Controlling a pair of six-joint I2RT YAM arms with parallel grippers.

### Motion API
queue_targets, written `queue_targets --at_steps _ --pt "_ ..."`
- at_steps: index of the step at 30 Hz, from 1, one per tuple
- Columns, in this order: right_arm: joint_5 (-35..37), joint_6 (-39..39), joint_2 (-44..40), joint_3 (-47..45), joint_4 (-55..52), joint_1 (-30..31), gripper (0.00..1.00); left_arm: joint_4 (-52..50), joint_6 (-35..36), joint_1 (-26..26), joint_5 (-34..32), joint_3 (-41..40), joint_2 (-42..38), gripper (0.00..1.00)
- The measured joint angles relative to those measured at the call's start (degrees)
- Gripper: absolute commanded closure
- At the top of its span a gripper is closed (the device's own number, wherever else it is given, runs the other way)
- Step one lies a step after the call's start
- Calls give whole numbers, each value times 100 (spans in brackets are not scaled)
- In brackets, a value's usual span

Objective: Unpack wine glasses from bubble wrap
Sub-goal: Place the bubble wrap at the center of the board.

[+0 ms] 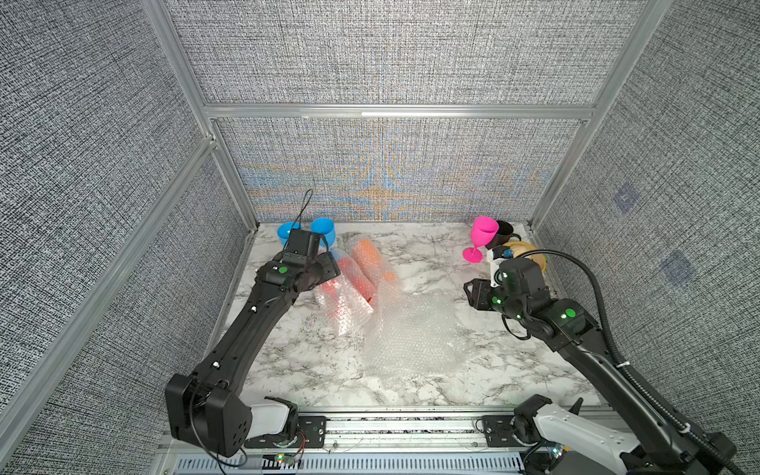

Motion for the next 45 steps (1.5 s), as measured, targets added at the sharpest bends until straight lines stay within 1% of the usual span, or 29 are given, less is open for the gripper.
queue_targets --at_steps 3,6,8,10,14,17,19,23,26,28,30,32,33,34,35,37,38,39,42,45 --pt "-229 -2 -33 -179 50 0 47 308 107 -520 529 -20 81 36" --pt "-472 4 -66 -420 157 -4 47 1038 160 -925 1357 -367 297 38" --pt "-636 48 -92 -619 214 -26 48 1816 114 -1121 1937 -752 466 40" --pt "-892 122 -138 -835 286 -57 48 2765 -103 -1305 2518 -1143 741 43" --pt "-1729 214 -328 -1292 664 -243 52 4693 -699 -1537 3401 -1462 1434 49" --pt "-2511 323 -509 -1541 992 -457 52 6041 -1235 -1615 3816 -1620 1895 52" --pt "-2977 400 -619 -1644 1226 -527 53 6649 -1537 -1620 3958 -1700 2133 53" --pt "-3648 352 -555 -1720 1517 -560 53 7346 -1851 -1703 4039 -1729 2518 54" --pt "-3880 232 -249 -1790 1648 -568 55 7563 -1961 -1792 4037 -1740 2715 54" --pt "-3908 120 7 -1816 1644 -575 60 7606 -1982 -1797 4026 -1790 2798 55" --pt "-3875 24 162 -1862 1661 -590 70 7624 -1996 -1797 3991 -1845 2859 55" --pt "-3814 -48 238 -1947 1727 -590 84 7622 -1993 -1799 3974 -1891 2907 56" --pt "-3779 -66 282 -1980 1773 -590 89 7615 -1989 -1803 3974 -1897 2929 56" --pt "-3759 -79 337 -2009 1814 -590 97 7591 -1963 -1810 3974 -1902 2951 56" --pt "-3746 -85 417 -2033 1882 -590 100 7525 -1943 -1814 3969 -1902 2968 56" --pt "-3742 -103 621 -2068 2026 -590 100 7436 -1880 -1818 3941 -1908 3005 56" --pt "-3742 -103 752 -2103 2118 -590 100 7375 -1843 -1825 3919 -1912 3029 54" --pt "-3738 -101 852 -2133 2179 -590 100 7313 -1812 -1829 3908 -1912 3051 51" --pt "-3683 -79 1071 -2247 2361 -588 100 6922 -1663 -1834 3849 -1882 3053 38" --pt "-3591 -17 1156 -2417 2555 -586 100 5984 -1300 -1834 3526 -1727 2806 30"
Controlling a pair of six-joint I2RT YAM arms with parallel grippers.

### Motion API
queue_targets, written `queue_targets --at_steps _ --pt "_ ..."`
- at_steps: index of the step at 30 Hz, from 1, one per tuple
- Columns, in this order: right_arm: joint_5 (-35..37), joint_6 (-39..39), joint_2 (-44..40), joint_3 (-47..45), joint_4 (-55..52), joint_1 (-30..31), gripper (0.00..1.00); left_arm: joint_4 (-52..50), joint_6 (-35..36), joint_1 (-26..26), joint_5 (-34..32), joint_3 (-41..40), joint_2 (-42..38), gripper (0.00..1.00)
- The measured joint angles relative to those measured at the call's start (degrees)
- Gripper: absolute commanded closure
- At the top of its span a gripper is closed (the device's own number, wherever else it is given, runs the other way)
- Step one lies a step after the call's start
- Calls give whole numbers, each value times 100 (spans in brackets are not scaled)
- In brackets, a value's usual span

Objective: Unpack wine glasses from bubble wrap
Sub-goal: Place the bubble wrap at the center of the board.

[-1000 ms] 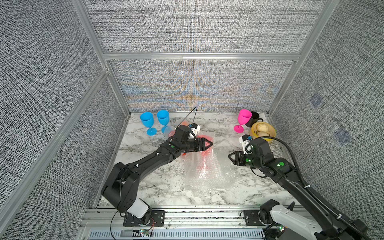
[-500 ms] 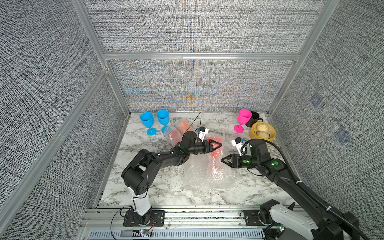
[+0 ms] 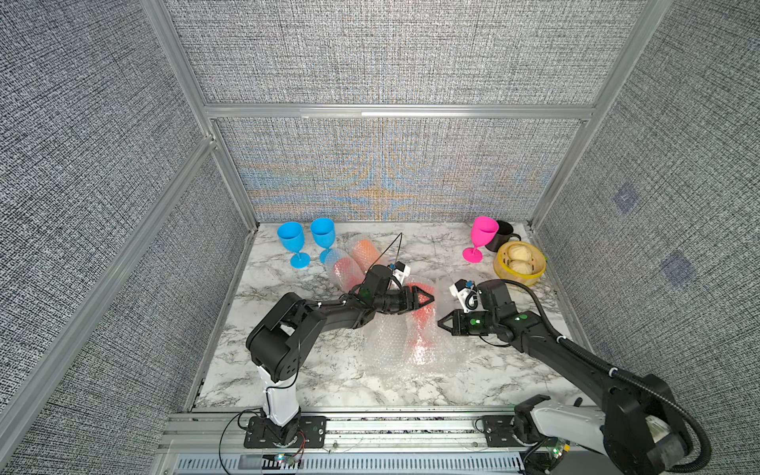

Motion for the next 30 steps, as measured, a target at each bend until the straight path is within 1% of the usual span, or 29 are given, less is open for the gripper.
queue_targets --at_steps 5,7,11,16,19,26,27,28,29,30 --pt "26 188 192 -254 610 116 100 -2138 879 -22 -835 693 -575 28" --pt "42 304 306 -345 726 173 100 -2743 1069 -2 -1202 949 -654 27" --pt "50 446 433 -424 1047 225 100 -3639 1340 -26 -1517 1128 -686 27" --pt "90 490 474 -452 1207 269 100 -4050 1475 -46 -1615 1121 -774 26" --pt "153 538 435 -479 1209 273 100 -4100 1576 -74 -1637 1152 -763 23" --pt "514 516 168 -483 883 260 100 -3974 1587 -92 -1475 1285 -249 17" --pt "575 501 133 -481 809 256 100 -3960 1572 -98 -1438 1333 -162 15" --pt "614 474 105 -470 732 251 100 -3950 1569 -105 -1432 1388 -85 11" --pt "669 457 83 -457 662 245 100 -3945 1576 -109 -1443 1436 -33 0" --pt "756 444 68 -446 590 236 100 -3952 1591 -109 -1513 1488 20 0"
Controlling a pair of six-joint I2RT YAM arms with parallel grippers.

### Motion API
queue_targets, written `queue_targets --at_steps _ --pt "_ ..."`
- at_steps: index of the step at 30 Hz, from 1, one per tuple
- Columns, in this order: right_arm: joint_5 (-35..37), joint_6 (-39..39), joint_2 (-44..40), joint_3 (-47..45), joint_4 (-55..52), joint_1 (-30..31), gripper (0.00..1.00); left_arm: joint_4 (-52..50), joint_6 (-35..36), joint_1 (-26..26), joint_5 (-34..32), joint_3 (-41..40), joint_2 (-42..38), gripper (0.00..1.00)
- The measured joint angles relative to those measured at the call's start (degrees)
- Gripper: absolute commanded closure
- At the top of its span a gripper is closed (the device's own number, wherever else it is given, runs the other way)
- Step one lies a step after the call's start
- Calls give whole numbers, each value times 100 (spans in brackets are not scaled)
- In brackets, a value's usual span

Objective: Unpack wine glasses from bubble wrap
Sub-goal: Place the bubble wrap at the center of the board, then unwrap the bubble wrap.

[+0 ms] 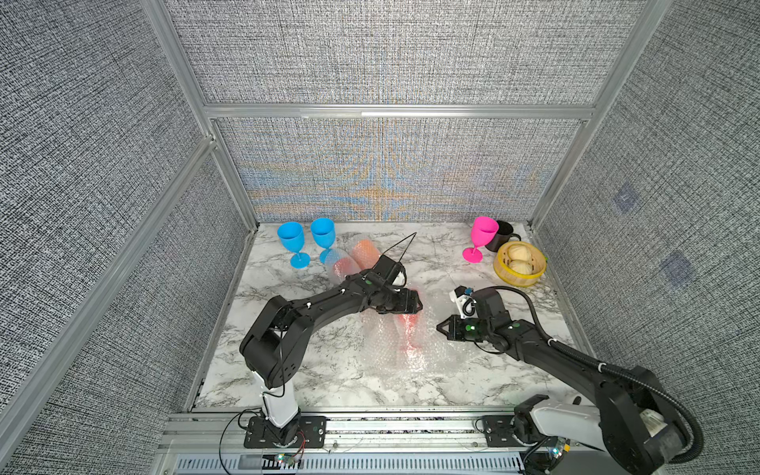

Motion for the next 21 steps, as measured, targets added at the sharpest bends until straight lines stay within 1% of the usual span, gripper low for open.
queue_targets --at_steps 5,10,17,21 --pt "168 -50 101 4 -284 -31 100 -114 -33 24 -442 210 162 0" --pt "186 -66 192 26 -369 -31 100 -136 0 17 -531 234 184 0" --pt "249 -85 221 59 -380 -48 100 -417 286 35 -752 166 -629 0" --pt "264 -85 219 59 -380 -48 100 -811 516 44 -1001 210 -885 0"
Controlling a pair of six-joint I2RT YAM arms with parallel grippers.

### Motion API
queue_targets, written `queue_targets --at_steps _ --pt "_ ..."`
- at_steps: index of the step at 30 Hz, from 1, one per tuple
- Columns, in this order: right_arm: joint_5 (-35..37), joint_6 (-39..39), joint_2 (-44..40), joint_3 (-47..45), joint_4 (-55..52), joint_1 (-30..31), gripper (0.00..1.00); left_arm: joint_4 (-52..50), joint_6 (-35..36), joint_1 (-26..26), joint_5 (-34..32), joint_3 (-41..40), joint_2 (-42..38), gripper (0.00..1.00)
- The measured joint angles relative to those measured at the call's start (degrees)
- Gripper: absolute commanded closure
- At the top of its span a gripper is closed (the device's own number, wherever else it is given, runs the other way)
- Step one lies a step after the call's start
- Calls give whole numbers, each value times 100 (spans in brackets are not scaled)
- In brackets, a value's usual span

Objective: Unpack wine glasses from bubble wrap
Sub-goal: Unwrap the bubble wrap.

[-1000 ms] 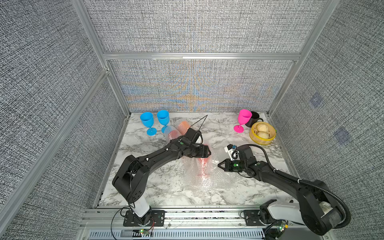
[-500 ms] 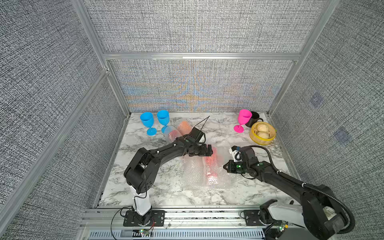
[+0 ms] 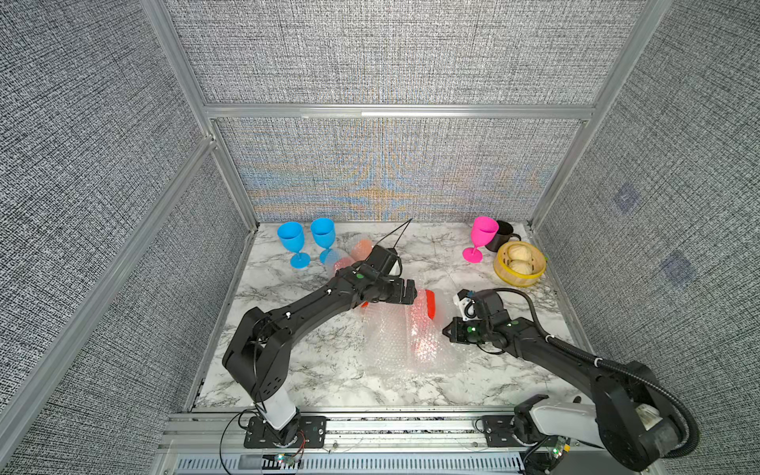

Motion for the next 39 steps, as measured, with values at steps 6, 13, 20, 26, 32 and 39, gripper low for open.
queue_targets --at_steps 6,13,20,26,32,39 --pt "4 26 -24 9 -13 -4 100 -367 175 -11 4 59 -380 3" --pt "7 24 -26 94 -66 -4 100 -476 323 2 -363 247 -1056 1" --pt "7 50 -4 94 -72 -7 100 -81 -79 -431 227 90 -577 4" --pt "7 90 7 94 -70 -17 100 549 -623 -951 909 87 195 6" --pt "26 153 15 96 -109 -81 100 754 -846 -1222 1257 317 669 6" --pt "105 188 15 111 -293 -142 100 424 -831 -1222 999 463 866 4"
